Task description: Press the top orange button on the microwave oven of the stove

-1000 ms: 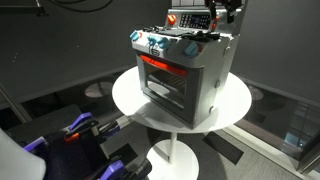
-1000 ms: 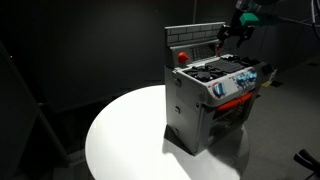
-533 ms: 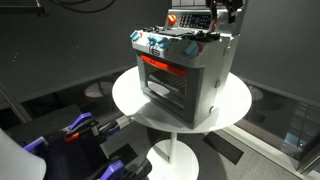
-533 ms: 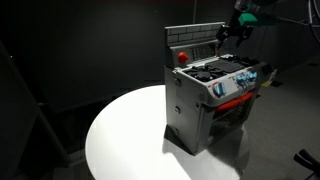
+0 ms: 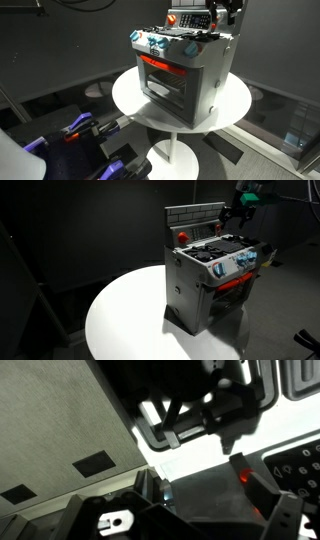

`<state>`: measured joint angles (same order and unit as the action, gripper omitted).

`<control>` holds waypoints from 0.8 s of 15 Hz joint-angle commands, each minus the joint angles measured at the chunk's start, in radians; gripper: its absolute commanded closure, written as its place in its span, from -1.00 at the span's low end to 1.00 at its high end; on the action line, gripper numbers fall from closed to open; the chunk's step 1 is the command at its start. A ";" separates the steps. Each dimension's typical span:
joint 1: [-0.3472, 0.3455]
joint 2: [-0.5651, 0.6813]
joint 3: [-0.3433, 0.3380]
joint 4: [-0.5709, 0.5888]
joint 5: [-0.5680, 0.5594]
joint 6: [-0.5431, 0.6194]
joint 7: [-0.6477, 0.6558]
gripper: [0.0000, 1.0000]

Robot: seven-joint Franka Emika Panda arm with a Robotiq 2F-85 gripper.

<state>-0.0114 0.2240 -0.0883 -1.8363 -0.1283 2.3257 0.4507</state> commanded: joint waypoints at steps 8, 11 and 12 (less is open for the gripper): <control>-0.008 -0.166 0.010 -0.045 0.016 -0.389 -0.083 -1.00; -0.014 -0.230 0.015 -0.087 0.032 -0.464 -0.168 -1.00; -0.015 -0.254 0.017 -0.106 0.039 -0.483 -0.198 -1.00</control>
<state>-0.0123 0.0553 -0.0825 -1.8747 -0.1196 1.8913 0.3419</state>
